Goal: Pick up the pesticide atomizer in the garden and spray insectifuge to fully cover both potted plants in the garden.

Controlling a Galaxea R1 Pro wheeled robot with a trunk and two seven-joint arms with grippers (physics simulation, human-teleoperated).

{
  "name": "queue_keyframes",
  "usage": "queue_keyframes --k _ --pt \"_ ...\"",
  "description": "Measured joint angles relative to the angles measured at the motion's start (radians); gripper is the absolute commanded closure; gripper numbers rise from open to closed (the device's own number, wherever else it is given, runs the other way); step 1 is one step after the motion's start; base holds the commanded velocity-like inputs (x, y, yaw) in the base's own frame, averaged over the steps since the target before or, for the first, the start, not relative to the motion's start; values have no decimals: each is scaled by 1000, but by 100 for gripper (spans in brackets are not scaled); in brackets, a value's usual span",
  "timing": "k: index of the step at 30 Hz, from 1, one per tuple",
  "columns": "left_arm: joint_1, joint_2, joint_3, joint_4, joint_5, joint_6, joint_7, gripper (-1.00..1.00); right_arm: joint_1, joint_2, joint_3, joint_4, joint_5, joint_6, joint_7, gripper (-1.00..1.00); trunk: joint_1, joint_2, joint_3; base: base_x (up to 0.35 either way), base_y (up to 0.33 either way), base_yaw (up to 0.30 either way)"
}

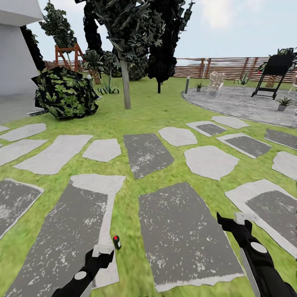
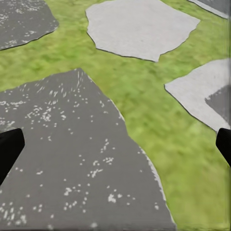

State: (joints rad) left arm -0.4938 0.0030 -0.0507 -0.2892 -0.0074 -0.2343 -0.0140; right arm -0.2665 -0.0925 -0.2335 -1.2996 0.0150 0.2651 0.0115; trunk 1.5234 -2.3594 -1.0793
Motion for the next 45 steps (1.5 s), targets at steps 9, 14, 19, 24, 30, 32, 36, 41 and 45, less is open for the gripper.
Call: queue_keyframes --k 9,14,19,24,30,32,36,41,45 --pt "2 0 -1 0 0 -4 0 -100 2 0 2 274 -1 -497 0 -100 35 -63 -40 0 0 -166" --pt "2 1 0 0 -1 -5 1 -100 2 0 4 250 0 -515 0 -100 54 -98 -56 0 0 -4" --pt "0 2 7 0 3 -6 2 -100 1 0 4 247 0 -500 0 -100 73 -133 -72 0 0 0" --pt "0 3 13 0 9 -6 6 -100 2 0 4 248 -1 -499 0 -100 78 -141 -83 0 0 0" --pt "0 3 11 0 3 -6 9 -100 1 -2 4 248 -1 -498 1 -100 78 -141 -83 17 -1 0" --pt "0 3 13 0 7 -6 11 -100 1 -2 4 248 -1 -499 0 -100 77 -141 -83 202 -54 0" --pt "0 5 16 0 11 -7 12 -100 1 -2 4 248 -2 -496 -1 -100 77 -141 -84 296 -119 72" --pt "4 3 19 2 15 -34 25 -100 2 0 3 248 -2 -497 -1 -100 77 -141 -88 302 -143 99" --pt "7 2 20 4 20 -92 56 -100 2 0 4 249 -2 -497 0 -100 77 -141 -89 190 -87 9"
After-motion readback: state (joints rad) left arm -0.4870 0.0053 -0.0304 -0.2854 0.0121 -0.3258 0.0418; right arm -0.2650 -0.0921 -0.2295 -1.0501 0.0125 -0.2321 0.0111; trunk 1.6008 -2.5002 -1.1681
